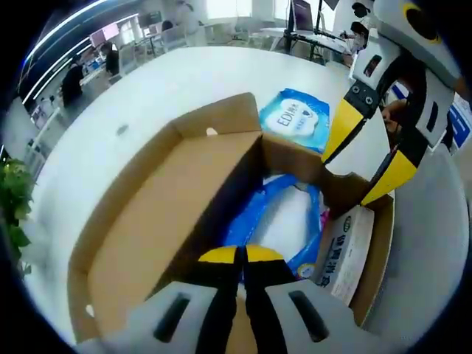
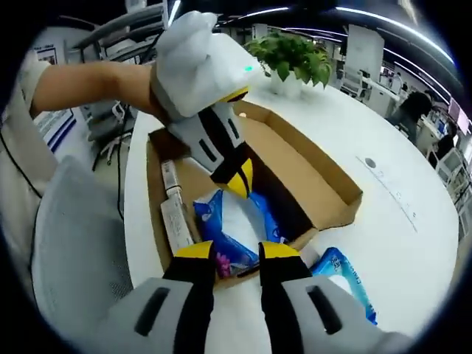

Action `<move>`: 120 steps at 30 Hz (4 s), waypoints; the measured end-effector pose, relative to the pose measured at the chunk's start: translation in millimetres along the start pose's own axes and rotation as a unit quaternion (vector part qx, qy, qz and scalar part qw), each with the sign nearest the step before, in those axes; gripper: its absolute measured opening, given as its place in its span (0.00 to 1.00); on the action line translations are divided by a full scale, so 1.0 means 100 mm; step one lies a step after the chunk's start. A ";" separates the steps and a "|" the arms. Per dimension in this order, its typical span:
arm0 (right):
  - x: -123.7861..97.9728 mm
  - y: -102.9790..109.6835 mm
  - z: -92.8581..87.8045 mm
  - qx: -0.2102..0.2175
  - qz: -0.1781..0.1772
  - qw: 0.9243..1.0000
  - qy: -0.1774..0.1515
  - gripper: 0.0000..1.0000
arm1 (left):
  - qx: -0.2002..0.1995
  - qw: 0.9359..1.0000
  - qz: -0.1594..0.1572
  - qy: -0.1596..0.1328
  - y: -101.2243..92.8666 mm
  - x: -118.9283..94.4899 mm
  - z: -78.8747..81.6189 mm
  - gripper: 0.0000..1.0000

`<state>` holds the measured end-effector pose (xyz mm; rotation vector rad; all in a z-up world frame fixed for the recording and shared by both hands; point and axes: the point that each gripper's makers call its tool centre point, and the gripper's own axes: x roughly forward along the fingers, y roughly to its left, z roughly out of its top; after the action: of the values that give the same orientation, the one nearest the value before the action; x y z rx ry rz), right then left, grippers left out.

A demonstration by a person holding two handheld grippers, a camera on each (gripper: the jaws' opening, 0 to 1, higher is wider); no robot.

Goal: Operate the shoe box by opening the lid, removing the specified soft item, and placing it in the target area until the item is outside and the box remains undamaged.

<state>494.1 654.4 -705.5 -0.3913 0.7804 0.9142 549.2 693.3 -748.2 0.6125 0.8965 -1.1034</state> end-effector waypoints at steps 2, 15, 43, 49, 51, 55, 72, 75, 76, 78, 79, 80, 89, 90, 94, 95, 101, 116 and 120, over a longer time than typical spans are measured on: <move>0.04 0.02 0.00 -0.018 0.004 1.000 0.008 0.20 | -0.001 1.000 -0.002 -0.001 0.00 0.00 0.00 0.00; 0.28 0.03 -0.06 -0.078 0.015 0.995 0.056 0.17 | 0.008 1.000 -0.002 -0.007 0.03 -0.04 -0.03 0.00; 0.36 0.03 -0.06 -0.153 -0.003 0.985 0.075 0.00 | -0.028 0.999 0.003 -0.020 0.08 -0.23 0.02 0.00; 0.24 0.03 0.06 -0.152 -0.005 0.987 0.060 0.00 | -0.027 0.999 0.007 -0.025 0.09 -0.33 0.09 0.00; 0.19 0.04 0.11 -0.153 -0.006 0.987 0.055 0.00 | -0.030 0.999 0.009 -0.028 0.10 -0.38 0.13 0.00; 0.12 0.04 0.18 -0.158 -0.008 0.986 0.047 0.00 | -0.035 0.999 0.013 -0.031 0.12 -0.47 0.19 0.00; -0.32 -0.01 0.41 -0.172 -0.019 0.985 0.018 0.00 | -0.006 0.999 0.014 -0.038 0.07 -0.80 0.57 0.00; -0.40 -0.03 0.40 -0.175 -0.022 0.984 0.019 0.00 | -0.001 0.999 0.011 -0.040 0.03 -0.83 0.63 0.00; -0.42 -0.04 0.40 -0.174 -0.022 0.984 0.019 0.00 | 0.001 0.999 0.010 -0.040 0.02 -0.83 0.65 0.00; -0.48 -0.06 0.39 -0.173 -0.024 0.984 0.019 0.00 | 0.007 0.999 0.007 -0.041 -0.02 -0.84 0.72 0.00; -0.52 -0.07 0.37 -0.174 -0.025 0.984 0.019 0.00 | 0.008 0.999 0.006 -0.041 -0.03 -0.84 0.74 0.00; -0.55 -0.07 0.36 -0.174 -0.026 0.984 0.020 0.00 | 0.010 0.999 0.004 -0.042 -0.05 -0.84 0.77 0.00; -0.82 -0.20 0.20 -0.168 -0.037 0.985 0.030 0.00 | 0.033 0.998 -0.017 -0.047 -0.25 -0.78 1.05 0.00; -0.85 -0.23 0.17 -0.165 -0.039 0.985 0.032 0.00 | 0.035 0.998 -0.019 -0.048 -0.27 -0.77 1.07 0.00; -0.96 -0.30 0.06 -0.161 -0.045 0.985 0.041 0.00 | 0.042 0.997 -0.028 -0.051 -0.37 -0.71 1.21 0.00; -0.98 -0.31 0.04 -0.160 -0.046 0.985 0.043 0.00 | 0.045 0.997 -0.032 -0.053 -0.40 -0.69 1.25 0.00; -1.10 -0.41 -0.13 -0.151 -0.054 0.986 0.055 0.00 | 0.053 0.996 -0.043 -0.056 -0.51 -0.61 1.41 0.00; -1.31 -0.62 -0.50 -0.133 -0.066 0.986 0.080 0.00 | 0.080 0.993 -0.064 -0.054 -0.75 -0.33 1.72 0.00; -1.36 -0.70 -0.60 -0.124 -0.071 0.986 0.086 0.00 | 0.081 0.993 -0.070 -0.055 -0.80 -0.24 1.80 0.00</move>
<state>475.9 502.4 -644.8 -0.7426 0.7875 0.8525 524.6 533.2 -633.6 0.6217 0.7681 -1.3327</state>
